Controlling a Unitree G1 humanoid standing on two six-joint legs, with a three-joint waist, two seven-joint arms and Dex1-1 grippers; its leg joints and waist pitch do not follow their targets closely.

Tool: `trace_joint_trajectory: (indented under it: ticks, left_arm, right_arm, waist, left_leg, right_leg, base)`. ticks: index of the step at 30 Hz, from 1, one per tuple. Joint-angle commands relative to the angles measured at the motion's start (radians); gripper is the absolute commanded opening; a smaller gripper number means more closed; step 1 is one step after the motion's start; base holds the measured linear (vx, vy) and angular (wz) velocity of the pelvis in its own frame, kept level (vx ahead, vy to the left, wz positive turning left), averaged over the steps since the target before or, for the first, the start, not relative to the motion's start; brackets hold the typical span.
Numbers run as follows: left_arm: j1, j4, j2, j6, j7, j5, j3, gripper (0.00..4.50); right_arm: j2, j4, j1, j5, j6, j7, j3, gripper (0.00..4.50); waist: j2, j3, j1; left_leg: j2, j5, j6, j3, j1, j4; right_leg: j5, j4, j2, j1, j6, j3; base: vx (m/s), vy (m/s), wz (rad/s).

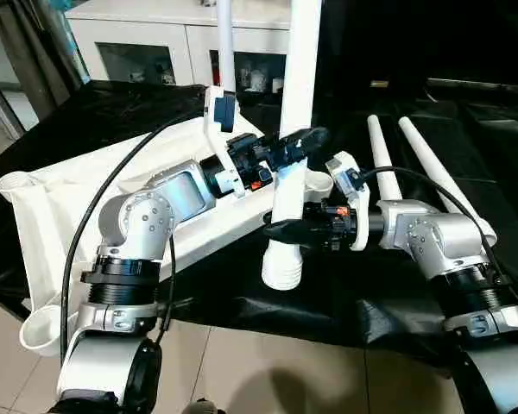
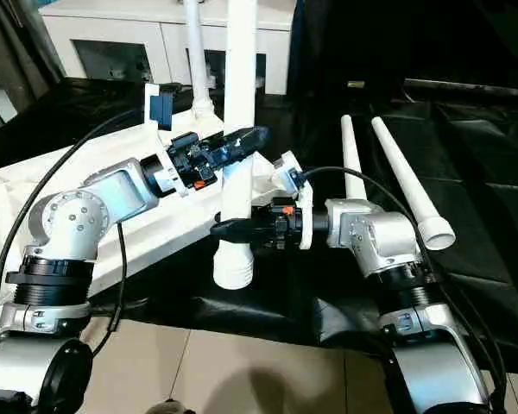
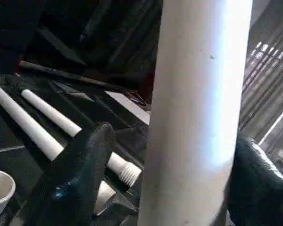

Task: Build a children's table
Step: Insert table leg to table base

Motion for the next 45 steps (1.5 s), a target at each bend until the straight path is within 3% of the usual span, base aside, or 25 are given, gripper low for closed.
trace_joint_trajectory:
  ticks: [1, 5, 12, 15, 16, 19, 22, 27, 32, 33, 36, 38, 45]
  left_arm:
    - [-0.009, 0.001, -0.004, 0.005, 0.047, 0.008, 0.018, 3.18]
    - [-0.017, 0.015, -0.017, -0.007, 0.077, 0.002, 0.044, 2.88]
    - [-0.018, 0.014, -0.016, -0.002, 0.089, -0.015, 0.069, 2.33]
    - [-0.026, 0.016, -0.016, -0.002, 0.094, -0.026, 0.086, 2.11]
    - [-0.032, 0.016, -0.014, 0.002, 0.086, -0.042, 0.1, 2.03]
    - [-0.039, 0.012, 0.0, 0.028, 0.042, -0.093, 0.117, 1.98]
    - [-0.034, -0.009, 0.032, 0.069, -0.04, -0.136, 0.107, 1.94]
    - [-0.049, -0.042, 0.081, 0.199, -0.156, -0.259, 0.123, 1.88]
    - [-0.047, -0.061, 0.095, 0.224, -0.192, -0.271, 0.101, 1.86]
    - [-0.047, -0.063, 0.097, 0.227, -0.199, -0.274, 0.096, 1.86]
    - [-0.051, -0.063, 0.098, 0.237, -0.205, -0.282, 0.094, 1.86]
    - [-0.055, -0.063, 0.093, 0.242, -0.204, -0.282, 0.099, 1.86]
    - [-0.052, -0.059, 0.084, 0.235, -0.189, -0.286, 0.107, 1.86]
  right_arm:
    - [0.006, -0.04, -0.005, 0.007, -0.019, -0.015, -0.013, 1.89]
    - [0.011, -0.047, -0.004, 0.01, -0.02, -0.03, -0.019, 1.89]
    - [0.018, -0.07, 0.001, 0.016, -0.028, -0.055, -0.025, 1.89]
    - [0.04, -0.061, -0.001, -0.015, -0.104, -0.127, -0.047, 1.89]
    - [0.068, -0.03, -0.016, -0.01, -0.123, -0.19, -0.089, 1.89]
    - [0.099, -0.02, -0.029, 0.06, -0.06, -0.222, -0.154, 2.24]
    - [0.098, -0.055, -0.014, 0.099, -0.019, -0.192, -0.161, 2.64]
    - [0.045, -0.124, 0.036, 0.105, 0.032, -0.104, -0.099, 2.82]
    - [0.023, -0.148, 0.048, 0.11, 0.065, -0.087, -0.068, 2.92]
    - [0.013, -0.158, 0.053, 0.113, 0.077, -0.076, -0.053, 2.61]
    - [-0.005, -0.177, 0.064, 0.11, 0.097, -0.062, -0.03, 2.52]
    - [-0.01, -0.179, 0.07, 0.102, 0.1, -0.06, -0.018, 2.22]
    - [-0.006, -0.178, 0.073, 0.097, 0.083, -0.095, -0.011, 1.93]
  waist:
    - [-0.016, -0.083, 0.002]
    - [-0.018, -0.082, 0.002]
    - [-0.013, -0.084, 0.002]
    - [-0.012, -0.084, 0.0]
    - [-0.012, -0.083, -0.002]
    - [-0.012, -0.084, -0.006]
    - [-0.007, -0.084, -0.003]
    - [-0.004, -0.083, 0.001]
    - [-0.004, -0.08, 0.001]
    - [-0.002, -0.081, 0.001]
    - [-0.003, -0.081, 0.0]
    - [-0.006, -0.082, 0.0]
    - [-0.005, -0.082, 0.0]
  left_leg:
    - [0.018, -0.072, 0.033, -0.004, -0.003, -0.067]
    - [0.017, -0.081, 0.03, -0.004, -0.004, -0.068]
    - [0.017, -0.076, 0.026, -0.005, -0.003, -0.068]
    - [0.018, -0.083, 0.022, -0.006, -0.002, -0.069]
    - [0.018, -0.087, 0.02, -0.005, -0.003, -0.069]
    - [0.016, -0.092, 0.021, -0.005, 0.002, -0.071]
    - [0.017, -0.085, 0.024, -0.006, 0.002, -0.072]
    - [0.019, -0.094, 0.023, -0.003, 0.003, -0.071]
    - [0.018, -0.116, 0.006, -0.005, 0.002, -0.074]
    - [0.018, -0.116, 0.003, -0.006, 0.002, -0.075]
    - [0.019, -0.108, 0.003, -0.007, 0.002, -0.075]
    - [0.017, -0.106, 0.002, -0.006, 0.002, -0.074]
    - [0.017, -0.096, 0.003, -0.006, 0.0, -0.073]
  right_leg:
    - [-0.172, -0.076, -0.055, 0.069, -0.177, 0.051]
    - [-0.196, -0.079, -0.056, 0.071, -0.167, 0.051]
    - [-0.193, -0.078, -0.055, 0.071, -0.16, 0.05]
    - [-0.183, -0.078, -0.056, 0.069, -0.166, 0.05]
    - [-0.186, -0.078, -0.056, 0.069, -0.167, 0.05]
    - [-0.19, -0.077, -0.056, 0.07, -0.174, 0.051]
    - [-0.17, -0.072, -0.052, 0.069, -0.179, 0.05]
    - [-0.141, -0.07, -0.052, 0.069, -0.198, 0.05]
    - [-0.203, -0.079, -0.056, 0.071, -0.173, 0.052]
    - [-0.208, -0.079, -0.056, 0.072, -0.168, 0.051]
    - [-0.196, -0.078, -0.053, 0.071, -0.165, 0.052]
    - [-0.195, -0.079, -0.054, 0.072, -0.165, 0.051]
    - [-0.186, -0.078, -0.054, 0.072, -0.167, 0.051]
  base:
    - [0.0, 0.0, 0.0]
    - [0.0, 0.0, 0.0]
    - [0.0, 0.0, 0.0]
    - [0.0, 0.0, 0.0]
    - [0.0, 0.0, 0.0]
    - [0.0, 0.0, 0.0]
    - [0.0, 0.0, 0.0]
    - [0.0, 0.0, 0.0]
    - [0.0, 0.0, 0.0]
    - [0.0, 0.0, 0.0]
    - [0.0, 0.0, 0.0]
    - [0.0, 0.0, 0.0]
    - [0.0, 0.0, 0.0]
